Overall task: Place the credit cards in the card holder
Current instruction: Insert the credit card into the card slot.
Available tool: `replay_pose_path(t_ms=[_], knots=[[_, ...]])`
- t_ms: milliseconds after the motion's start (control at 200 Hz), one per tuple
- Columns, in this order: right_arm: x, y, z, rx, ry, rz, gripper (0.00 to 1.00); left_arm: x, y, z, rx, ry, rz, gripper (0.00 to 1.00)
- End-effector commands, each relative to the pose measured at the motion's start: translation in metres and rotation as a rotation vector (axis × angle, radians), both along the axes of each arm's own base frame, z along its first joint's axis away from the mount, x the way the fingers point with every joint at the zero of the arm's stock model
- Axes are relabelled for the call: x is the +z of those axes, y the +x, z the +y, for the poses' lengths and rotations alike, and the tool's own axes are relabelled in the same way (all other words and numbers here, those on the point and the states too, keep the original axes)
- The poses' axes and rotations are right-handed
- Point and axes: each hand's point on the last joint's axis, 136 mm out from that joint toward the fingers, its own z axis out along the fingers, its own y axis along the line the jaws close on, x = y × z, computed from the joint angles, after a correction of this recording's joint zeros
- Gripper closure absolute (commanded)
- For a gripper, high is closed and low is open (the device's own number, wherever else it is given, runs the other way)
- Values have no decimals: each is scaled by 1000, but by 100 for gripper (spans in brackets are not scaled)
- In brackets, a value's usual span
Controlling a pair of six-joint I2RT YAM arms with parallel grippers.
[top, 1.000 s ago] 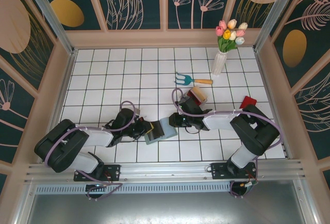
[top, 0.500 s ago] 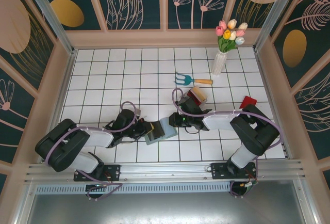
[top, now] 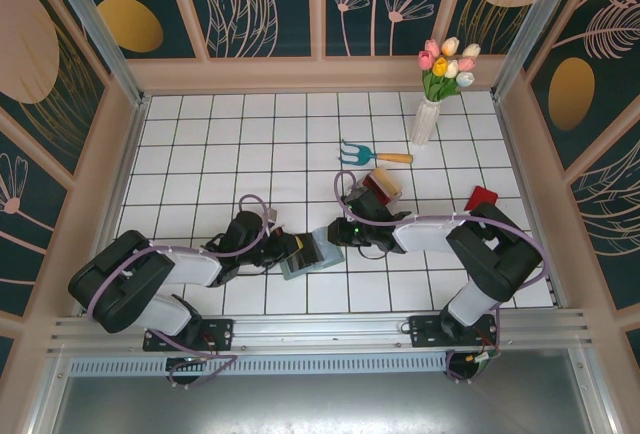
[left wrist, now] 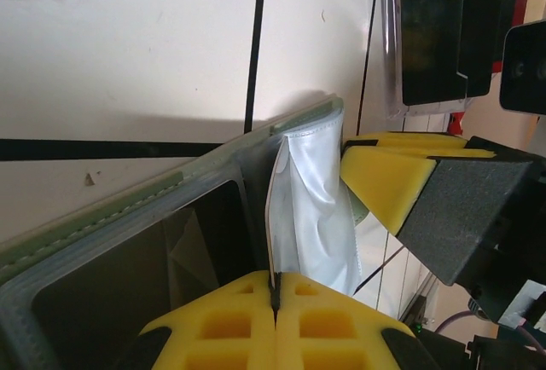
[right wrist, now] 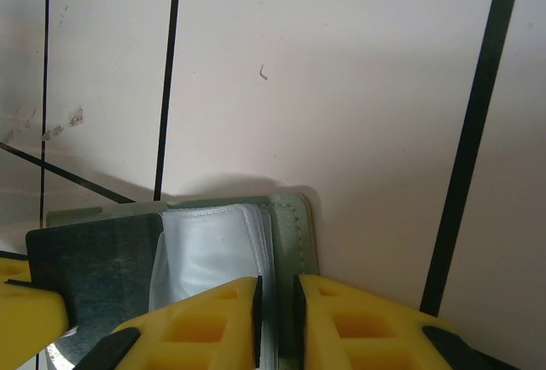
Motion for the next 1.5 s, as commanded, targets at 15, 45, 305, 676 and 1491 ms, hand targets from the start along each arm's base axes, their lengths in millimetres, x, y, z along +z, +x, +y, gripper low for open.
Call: replay_pose_path(t_ms=[15, 45, 305, 676, 1491], knots=[[-34, -26, -25, -15, -136, 107, 80, -12, -13, 1, -46, 45, 46, 100], [-34, -25, -25, -17, -137, 106, 80, -13, -14, 3, -39, 48, 54, 100], [-35, -25, -26, -16, -141, 106, 80, -20, -25, 12, -43, 76, 77, 100], [-34, -26, -21, -7, -120, 116, 79, -6, -8, 0, -10, 23, 40, 99], [-35, -25, -31, -52, -156, 122, 79, -22, -24, 17, -2, 123, 89, 99]])
